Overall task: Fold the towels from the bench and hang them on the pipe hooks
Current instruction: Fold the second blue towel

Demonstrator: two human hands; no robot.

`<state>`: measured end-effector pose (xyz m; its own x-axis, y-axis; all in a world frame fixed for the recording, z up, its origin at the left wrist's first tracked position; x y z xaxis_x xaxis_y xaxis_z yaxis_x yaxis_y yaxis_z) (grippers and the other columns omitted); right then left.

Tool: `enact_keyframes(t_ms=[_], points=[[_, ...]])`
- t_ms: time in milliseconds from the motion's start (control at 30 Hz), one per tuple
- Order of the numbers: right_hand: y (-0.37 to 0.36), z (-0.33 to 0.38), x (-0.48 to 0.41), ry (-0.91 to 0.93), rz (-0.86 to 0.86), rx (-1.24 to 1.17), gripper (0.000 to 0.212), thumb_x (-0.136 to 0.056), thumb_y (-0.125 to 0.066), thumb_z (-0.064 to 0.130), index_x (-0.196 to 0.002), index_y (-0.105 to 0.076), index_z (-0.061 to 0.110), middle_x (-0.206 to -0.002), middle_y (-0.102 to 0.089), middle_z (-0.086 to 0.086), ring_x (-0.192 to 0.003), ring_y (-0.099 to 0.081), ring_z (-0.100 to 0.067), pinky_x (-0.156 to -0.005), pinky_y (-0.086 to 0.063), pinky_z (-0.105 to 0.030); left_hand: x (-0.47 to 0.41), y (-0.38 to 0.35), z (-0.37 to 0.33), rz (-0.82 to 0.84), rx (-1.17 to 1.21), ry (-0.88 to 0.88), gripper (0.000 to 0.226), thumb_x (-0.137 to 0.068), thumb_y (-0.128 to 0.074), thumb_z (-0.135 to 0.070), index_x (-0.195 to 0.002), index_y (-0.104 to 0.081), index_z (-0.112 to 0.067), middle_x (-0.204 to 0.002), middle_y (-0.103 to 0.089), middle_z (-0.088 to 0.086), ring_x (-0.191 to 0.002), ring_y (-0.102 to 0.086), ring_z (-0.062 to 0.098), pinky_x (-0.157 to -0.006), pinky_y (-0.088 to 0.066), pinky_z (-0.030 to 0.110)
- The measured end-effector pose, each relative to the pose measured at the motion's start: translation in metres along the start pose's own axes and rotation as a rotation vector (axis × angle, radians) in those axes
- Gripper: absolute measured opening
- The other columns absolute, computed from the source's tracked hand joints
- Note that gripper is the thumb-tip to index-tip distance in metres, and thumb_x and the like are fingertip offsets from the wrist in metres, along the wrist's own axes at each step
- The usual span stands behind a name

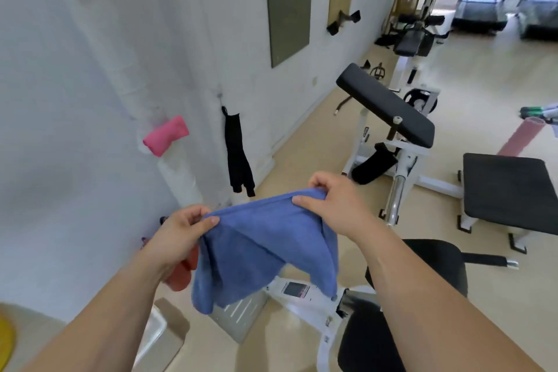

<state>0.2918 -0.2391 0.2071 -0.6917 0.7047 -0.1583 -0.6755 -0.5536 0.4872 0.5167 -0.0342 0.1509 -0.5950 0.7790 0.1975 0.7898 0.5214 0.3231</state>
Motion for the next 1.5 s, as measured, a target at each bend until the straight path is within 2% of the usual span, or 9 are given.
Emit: enact_keyframes(t_ms=[200, 367, 567, 667, 933, 1133, 1267, 1433, 1500], points=[[-0.078, -0.002, -0.022, -0.115, 0.182, 0.132, 0.016, -0.085, -0.077, 0.034, -0.072, -0.069, 0.029, -0.065, -0.059, 0.011, -0.061, -0.049, -0.007, -0.061, -0.04, -0.026, -0.014, 0.115, 0.013, -0.25, 0.252, -0.043, 0.019, -0.091, -0.071, -0.011, -0.074, -0.069, -0.018, -0.071, -0.065, 0.006, -0.064, -0.057, 0.02, -0.06, -0.044, 0.029], [-0.122, 0.005, -0.038, -0.151, 0.141, 0.355, 0.046, -0.094, -0.067, 0.032, -0.052, -0.048, 0.028, -0.055, -0.047, 0.009, -0.061, -0.043, -0.014, -0.06, -0.034, -0.034, -0.027, 0.175, 0.024, -0.133, -0.181, -0.085, 0.017, -0.08, -0.082, -0.012, -0.07, -0.069, -0.009, -0.067, -0.068, 0.01, -0.059, -0.057, 0.01, -0.058, -0.046, 0.024], [-0.145, 0.033, -0.057, -0.146, 0.039, 0.495, 0.041, -0.093, -0.069, 0.032, -0.056, -0.053, 0.027, -0.058, -0.053, 0.001, -0.06, -0.047, -0.016, -0.052, -0.03, -0.021, -0.036, 0.256, 0.082, -0.043, -0.426, 0.015, 0.031, -0.079, -0.084, -0.019, -0.062, -0.063, -0.004, -0.054, -0.053, 0.001, -0.054, -0.043, 0.012, -0.055, -0.036, 0.029], [-0.163, 0.019, -0.063, -0.175, 0.12, 0.59, 0.037, -0.092, -0.068, 0.039, -0.063, -0.06, 0.019, -0.064, -0.059, -0.005, -0.067, -0.055, -0.025, -0.055, -0.035, -0.032, -0.03, 0.295, 0.109, -0.043, -0.356, 0.08, 0.033, -0.085, -0.079, -0.017, -0.059, -0.061, -0.012, -0.052, -0.051, -0.007, -0.05, -0.042, 0.008, -0.054, -0.034, 0.027], [-0.229, -0.006, -0.061, -0.365, 0.312, 0.748, 0.048, -0.101, -0.055, 0.034, -0.058, -0.044, 0.016, -0.06, -0.047, -0.003, -0.066, -0.046, -0.027, -0.054, -0.026, -0.034, -0.004, 0.317, 0.182, -0.275, 0.061, 0.3, 0.017, -0.097, -0.064, -0.011, -0.081, -0.065, -0.006, -0.069, -0.062, 0.015, -0.058, -0.054, 0.023, -0.044, -0.043, 0.021], [-0.323, 0.027, -0.068, -0.483, 0.314, 0.132, 0.009, -0.093, -0.061, 0.016, -0.087, -0.067, 0.015, -0.077, -0.063, -0.001, -0.075, -0.055, -0.018, -0.064, -0.041, -0.028, -0.006, 0.238, 0.168, -0.334, 0.453, 0.383, 0.013, -0.097, -0.063, -0.009, -0.086, -0.066, -0.002, -0.072, -0.068, 0.015, -0.06, -0.062, 0.021, -0.055, -0.051, 0.025], [-0.36, 0.061, -0.078, -0.504, 0.305, -0.255, 0.011, -0.095, -0.061, 0.015, -0.099, -0.06, 0.025, -0.094, -0.066, -0.013, -0.076, -0.058, -0.019, -0.068, -0.047, -0.028, -0.027, 0.194, 0.133, -0.301, 0.489, 0.304, 0.021, -0.09, -0.067, -0.018, -0.092, -0.064, 0.002, -0.084, -0.062, 0.02, -0.08, -0.057, 0.027, -0.075, -0.048, 0.038], [-0.369, 0.079, -0.1, -0.602, 0.399, -0.707, 0.012, -0.1, -0.05, 0.003, -0.105, -0.057, 0.013, -0.084, -0.061, -0.007, -0.066, -0.06, -0.016, -0.049, -0.048, -0.023, -0.053, 0.163, 0.096, -0.304, 0.533, 0.212, 0.022, -0.083, -0.065, -0.023, -0.1, -0.074, -0.013, -0.105, -0.074, 0.022, -0.104, -0.07, 0.039, -0.095, -0.055, 0.051], [-0.367, 0.079, -0.111, -0.623, 0.419, -0.883, 0.017, -0.099, -0.049, -0.001, -0.109, -0.059, 0.009, -0.096, -0.067, -0.017, -0.079, -0.067, -0.023, -0.065, -0.057, -0.029, -0.06, 0.163, 0.091, -0.368, 0.567, 0.192, 0.022, -0.087, -0.066, -0.012, -0.107, -0.074, -0.011, -0.105, -0.076, 0.018, -0.102, -0.072, 0.035, -0.093, -0.056, 0.046]])
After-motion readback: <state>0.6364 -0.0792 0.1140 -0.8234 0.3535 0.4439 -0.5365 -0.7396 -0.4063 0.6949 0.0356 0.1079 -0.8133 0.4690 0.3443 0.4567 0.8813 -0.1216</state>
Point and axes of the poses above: each hand's wrist, its own x-axis away from the middle knuckle, its own y-axis out of the back of the hand, z = x × y, the point moved 9 cm from there along -x, towards the middle knuckle
